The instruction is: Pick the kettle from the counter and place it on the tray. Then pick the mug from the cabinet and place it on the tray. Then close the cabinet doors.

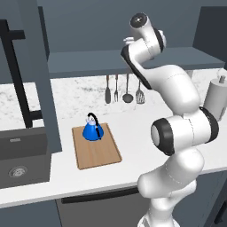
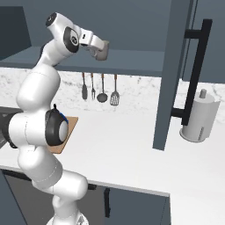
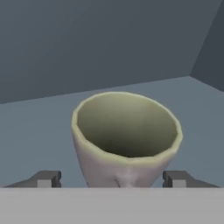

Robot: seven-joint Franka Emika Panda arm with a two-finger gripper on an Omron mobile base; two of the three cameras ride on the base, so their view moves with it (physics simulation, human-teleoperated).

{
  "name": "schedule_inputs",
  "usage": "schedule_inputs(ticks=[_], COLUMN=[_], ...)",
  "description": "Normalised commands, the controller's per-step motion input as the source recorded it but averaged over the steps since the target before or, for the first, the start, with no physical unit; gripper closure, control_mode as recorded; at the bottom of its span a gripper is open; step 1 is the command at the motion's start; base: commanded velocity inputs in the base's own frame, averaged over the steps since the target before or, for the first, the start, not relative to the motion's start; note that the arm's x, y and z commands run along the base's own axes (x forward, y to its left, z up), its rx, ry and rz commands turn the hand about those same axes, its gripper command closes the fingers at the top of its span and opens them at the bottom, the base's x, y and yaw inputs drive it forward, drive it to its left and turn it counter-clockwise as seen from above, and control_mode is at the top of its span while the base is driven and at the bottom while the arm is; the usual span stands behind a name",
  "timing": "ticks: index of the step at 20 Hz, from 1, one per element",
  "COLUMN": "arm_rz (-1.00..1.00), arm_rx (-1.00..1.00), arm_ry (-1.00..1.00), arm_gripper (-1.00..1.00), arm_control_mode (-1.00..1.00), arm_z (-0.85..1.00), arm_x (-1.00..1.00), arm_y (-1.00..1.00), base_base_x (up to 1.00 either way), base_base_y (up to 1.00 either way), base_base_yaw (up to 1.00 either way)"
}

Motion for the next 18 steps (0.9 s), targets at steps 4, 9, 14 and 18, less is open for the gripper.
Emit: schedule_inputs(ticks=[4, 9, 14, 18], arm_rz=[-0.05, -0.04, 0.00, 0.00], arm_rx=[-0.02, 0.00, 0.00, 0.00], arm_ry=[-0.01, -0.06, -0.14, -0.11], arm_gripper=[1.00, 1.00, 1.00, 1.00], arm_control_mode=[-1.00, -1.00, -1.00, -1.00], arm_z=[-0.04, -0.13, -0.11, 0.00], arm_x=[0.00, -0.01, -0.29, -0.64], arm_y=[-0.03, 0.00, 0.00, 0.00], base_base_x=[0.00, 0.00, 0.00, 0.00], base_base_y=[0.00, 0.00, 0.00, 0.00], base_base_yaw=[0.00, 0.00, 0.00, 0.00])
